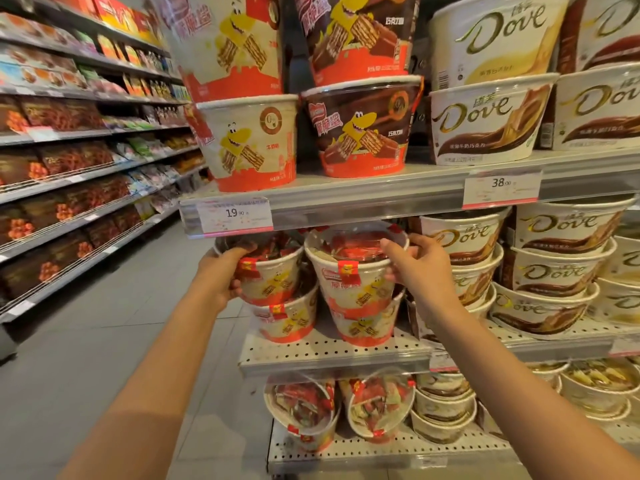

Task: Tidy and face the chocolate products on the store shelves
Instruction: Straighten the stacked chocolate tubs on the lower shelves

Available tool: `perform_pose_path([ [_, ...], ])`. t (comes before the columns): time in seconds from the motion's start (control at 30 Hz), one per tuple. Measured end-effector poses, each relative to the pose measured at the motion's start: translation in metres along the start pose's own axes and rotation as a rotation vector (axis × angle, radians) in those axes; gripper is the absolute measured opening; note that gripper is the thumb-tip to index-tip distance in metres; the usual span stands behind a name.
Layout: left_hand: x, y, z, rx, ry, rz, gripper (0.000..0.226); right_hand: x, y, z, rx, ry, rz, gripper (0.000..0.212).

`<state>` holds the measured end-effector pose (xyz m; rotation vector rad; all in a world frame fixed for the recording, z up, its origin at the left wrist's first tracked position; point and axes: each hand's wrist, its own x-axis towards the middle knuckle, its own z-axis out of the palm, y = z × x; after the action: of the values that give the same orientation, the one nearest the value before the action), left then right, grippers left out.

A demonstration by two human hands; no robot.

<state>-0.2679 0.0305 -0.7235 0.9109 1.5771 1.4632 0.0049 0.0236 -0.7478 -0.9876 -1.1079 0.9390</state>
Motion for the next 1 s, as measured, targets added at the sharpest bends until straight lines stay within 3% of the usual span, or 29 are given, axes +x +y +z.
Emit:
perform_pose_path([
  [0.13,-0.01,-0.021,0.0,0.094,-0.047,0.133,0.051,-0.016,0.003,0.003,0.038,0.05,-0.018,0.062],
  [0.27,-0.006,-0.046,0.0,0.335,0.057,0.318,0.117,-0.031,0.024,0.002,-0.294,0.064,-0.107,0.088],
  [0.33,-0.003,-0.053,0.008,0.383,0.117,0.362,0.132,-0.032,0.035,0.005,-0.46,0.034,-0.142,0.103],
  [0.47,0.001,-0.063,0.023,0.329,0.149,0.403,0.133,-0.024,0.048,0.013,-0.655,0.016,-0.219,0.115],
  [0.73,0.002,-0.075,0.038,0.246,0.233,0.372,0.099,-0.024,0.064,0.025,-0.507,0.061,-0.158,0.112],
  [0.9,0.012,-0.087,0.038,0.297,0.175,0.38,0.115,-0.019,0.073,0.034,-0.577,0.165,-0.176,0.113],
  [1.0,0.013,-0.099,0.035,0.304,0.211,0.264,0.131,-0.016,0.079,0.037,-0.611,0.189,-0.171,0.113],
])
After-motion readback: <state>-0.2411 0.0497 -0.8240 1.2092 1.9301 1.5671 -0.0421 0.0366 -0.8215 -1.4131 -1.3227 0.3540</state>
